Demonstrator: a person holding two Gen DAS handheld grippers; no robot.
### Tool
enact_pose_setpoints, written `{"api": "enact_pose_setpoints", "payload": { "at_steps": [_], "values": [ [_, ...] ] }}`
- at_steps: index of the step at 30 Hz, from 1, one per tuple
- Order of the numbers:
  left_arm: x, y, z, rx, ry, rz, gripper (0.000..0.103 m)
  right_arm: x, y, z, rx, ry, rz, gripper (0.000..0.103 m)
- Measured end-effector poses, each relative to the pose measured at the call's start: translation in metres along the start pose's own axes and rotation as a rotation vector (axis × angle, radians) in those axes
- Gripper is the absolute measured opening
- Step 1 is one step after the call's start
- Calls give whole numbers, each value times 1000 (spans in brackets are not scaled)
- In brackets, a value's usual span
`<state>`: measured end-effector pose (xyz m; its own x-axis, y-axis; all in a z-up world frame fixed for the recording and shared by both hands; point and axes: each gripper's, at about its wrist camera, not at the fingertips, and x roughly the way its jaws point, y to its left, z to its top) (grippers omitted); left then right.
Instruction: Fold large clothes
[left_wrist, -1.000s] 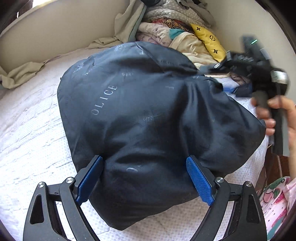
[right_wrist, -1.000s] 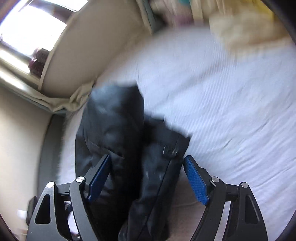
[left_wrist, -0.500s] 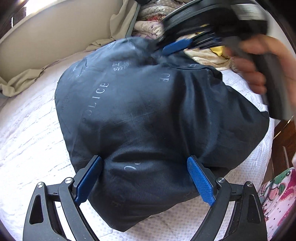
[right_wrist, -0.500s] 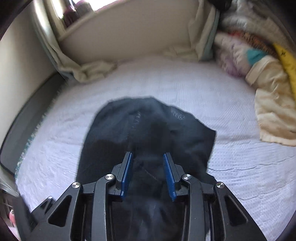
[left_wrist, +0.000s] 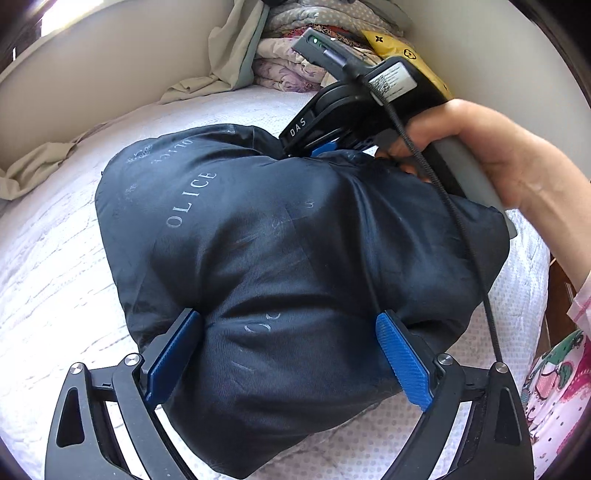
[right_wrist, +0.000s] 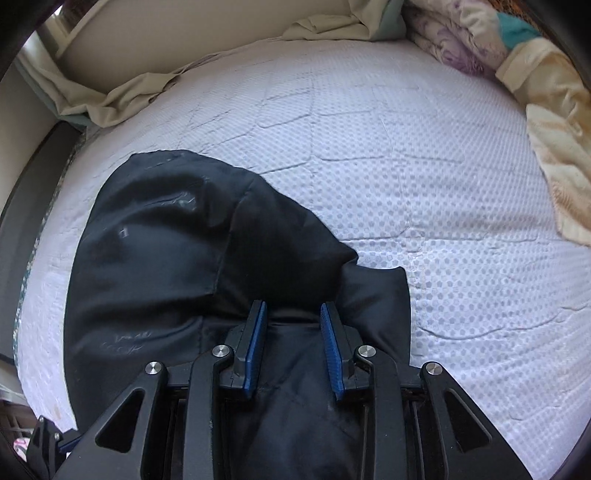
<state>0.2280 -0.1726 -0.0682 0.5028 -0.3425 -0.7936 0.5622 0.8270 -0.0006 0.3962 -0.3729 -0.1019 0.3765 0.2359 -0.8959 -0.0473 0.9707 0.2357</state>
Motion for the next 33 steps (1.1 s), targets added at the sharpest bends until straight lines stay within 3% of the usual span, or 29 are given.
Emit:
{"api": "enact_pose_setpoints", "payload": {
  "at_steps": [7, 9, 10, 12, 17, 19, 21, 24, 33],
  "values": [
    [-3, -4, -3, 6, 7, 6, 98, -25, 2, -1, 11, -59, -13, 29],
    [-2, -4, -2, 8, 11, 9, 98, -59, 12, -5, -11, -109, -63, 50],
    [-1, -5, -2, 6, 12, 10, 98, -73, 17, -7, -21, -136, -79, 55],
    [-1, -5, -1, 3, 16, 10, 98, -116, 30, -19, -68, -220, -108, 57],
    [-1, -6, 0, 5, 23, 15, 98, -177, 53, -60, -136, -284, -81, 57],
    [0, -6, 1, 4, 25, 14, 98, -182, 56, -77, -142, -261, -44, 53],
    [0, -5, 2, 2, 28, 12, 98, -176, 63, -100, -174, -218, -30, 36],
    [2, -1, 4, 0, 31, 7, 98, -152, 68, -123, -217, -151, -104, 23],
    [4, -9, 3, 43, 31, 21, 100, -91, 27, -140, -121, -23, -84, 21]
  ]
}}
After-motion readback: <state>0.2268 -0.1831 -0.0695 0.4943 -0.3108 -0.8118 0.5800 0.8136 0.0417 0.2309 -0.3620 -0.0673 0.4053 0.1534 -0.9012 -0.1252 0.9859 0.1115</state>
